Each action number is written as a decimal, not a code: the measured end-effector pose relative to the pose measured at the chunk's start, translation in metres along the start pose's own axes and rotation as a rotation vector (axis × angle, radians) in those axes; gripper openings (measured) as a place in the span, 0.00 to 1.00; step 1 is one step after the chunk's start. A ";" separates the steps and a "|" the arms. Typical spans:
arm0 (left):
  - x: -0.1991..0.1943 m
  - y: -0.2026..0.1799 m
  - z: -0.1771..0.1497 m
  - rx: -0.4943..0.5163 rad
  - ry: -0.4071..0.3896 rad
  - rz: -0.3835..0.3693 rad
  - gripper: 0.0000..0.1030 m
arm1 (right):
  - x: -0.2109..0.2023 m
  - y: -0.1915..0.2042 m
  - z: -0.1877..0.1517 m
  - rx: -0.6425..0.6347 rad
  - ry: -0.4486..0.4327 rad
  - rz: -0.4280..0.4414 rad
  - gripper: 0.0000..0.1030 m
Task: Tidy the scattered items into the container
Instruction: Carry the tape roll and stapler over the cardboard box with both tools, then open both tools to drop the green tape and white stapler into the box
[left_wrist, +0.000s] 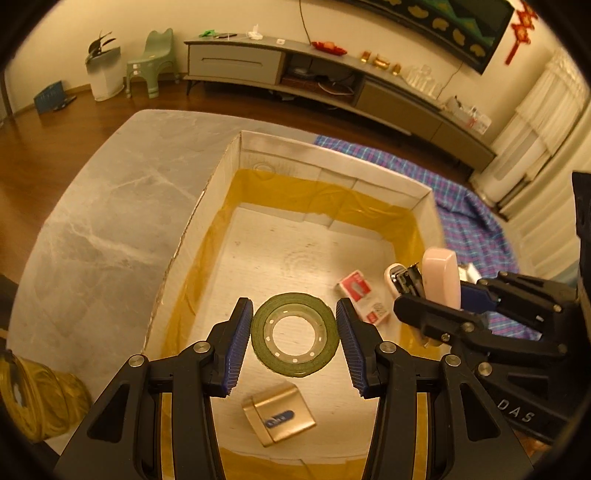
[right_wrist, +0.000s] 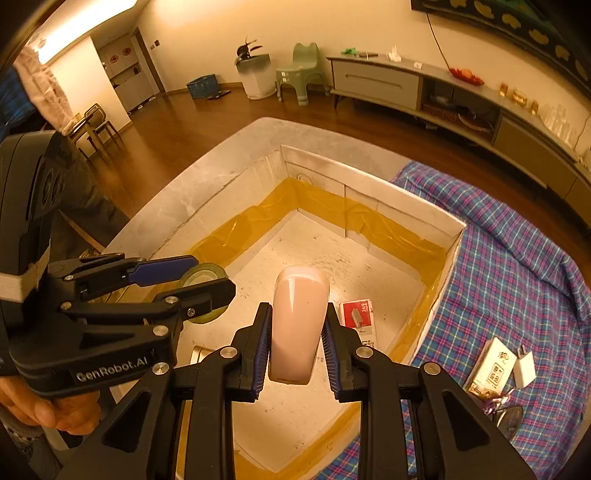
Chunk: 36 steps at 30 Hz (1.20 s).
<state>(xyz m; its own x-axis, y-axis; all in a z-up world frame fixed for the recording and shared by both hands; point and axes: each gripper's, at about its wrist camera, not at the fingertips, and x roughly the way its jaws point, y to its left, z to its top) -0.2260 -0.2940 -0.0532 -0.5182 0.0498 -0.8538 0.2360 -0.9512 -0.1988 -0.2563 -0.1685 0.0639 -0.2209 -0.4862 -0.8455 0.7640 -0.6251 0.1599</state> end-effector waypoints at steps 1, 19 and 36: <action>0.003 0.000 0.001 0.011 0.008 0.008 0.48 | 0.003 -0.002 0.002 0.007 0.010 0.005 0.27; 0.043 0.008 0.017 0.118 0.100 0.135 0.48 | 0.058 -0.017 0.033 0.071 0.193 -0.040 0.27; 0.045 0.014 0.027 0.118 0.098 0.171 0.49 | 0.071 -0.019 0.045 0.098 0.202 -0.090 0.39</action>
<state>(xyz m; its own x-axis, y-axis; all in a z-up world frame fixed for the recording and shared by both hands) -0.2676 -0.3134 -0.0814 -0.3950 -0.0914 -0.9141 0.2128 -0.9771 0.0058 -0.3140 -0.2183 0.0236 -0.1520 -0.3002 -0.9417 0.6821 -0.7214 0.1199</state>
